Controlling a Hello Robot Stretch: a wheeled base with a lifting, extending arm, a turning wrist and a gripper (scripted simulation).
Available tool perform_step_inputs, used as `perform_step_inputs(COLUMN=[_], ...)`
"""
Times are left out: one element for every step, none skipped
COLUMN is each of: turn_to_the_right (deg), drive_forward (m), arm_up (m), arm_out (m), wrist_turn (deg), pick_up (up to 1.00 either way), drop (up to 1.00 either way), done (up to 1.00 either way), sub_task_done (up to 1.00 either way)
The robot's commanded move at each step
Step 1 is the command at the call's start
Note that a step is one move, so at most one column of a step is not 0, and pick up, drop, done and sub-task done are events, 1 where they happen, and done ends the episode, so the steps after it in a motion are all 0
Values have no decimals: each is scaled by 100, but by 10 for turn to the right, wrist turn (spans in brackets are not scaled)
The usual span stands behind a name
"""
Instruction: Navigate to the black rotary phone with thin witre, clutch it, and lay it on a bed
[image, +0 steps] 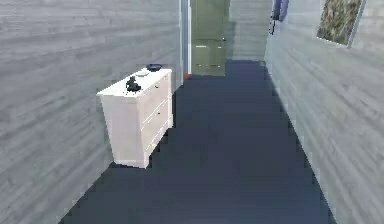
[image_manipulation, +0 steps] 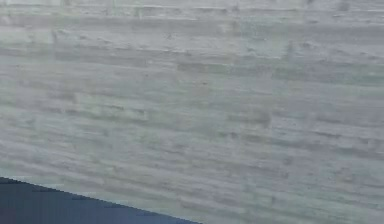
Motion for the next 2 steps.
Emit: perform_step_inputs(turn_to_the_right=[0, -450], drive_forward=[95, 0], arm_up=[0, 0], arm_out=[0, 0], wrist_turn=[0, 0], pick_up=[0, 0], drop=[0, 0], done=[0, 0], sub_task_done=[0, 0])
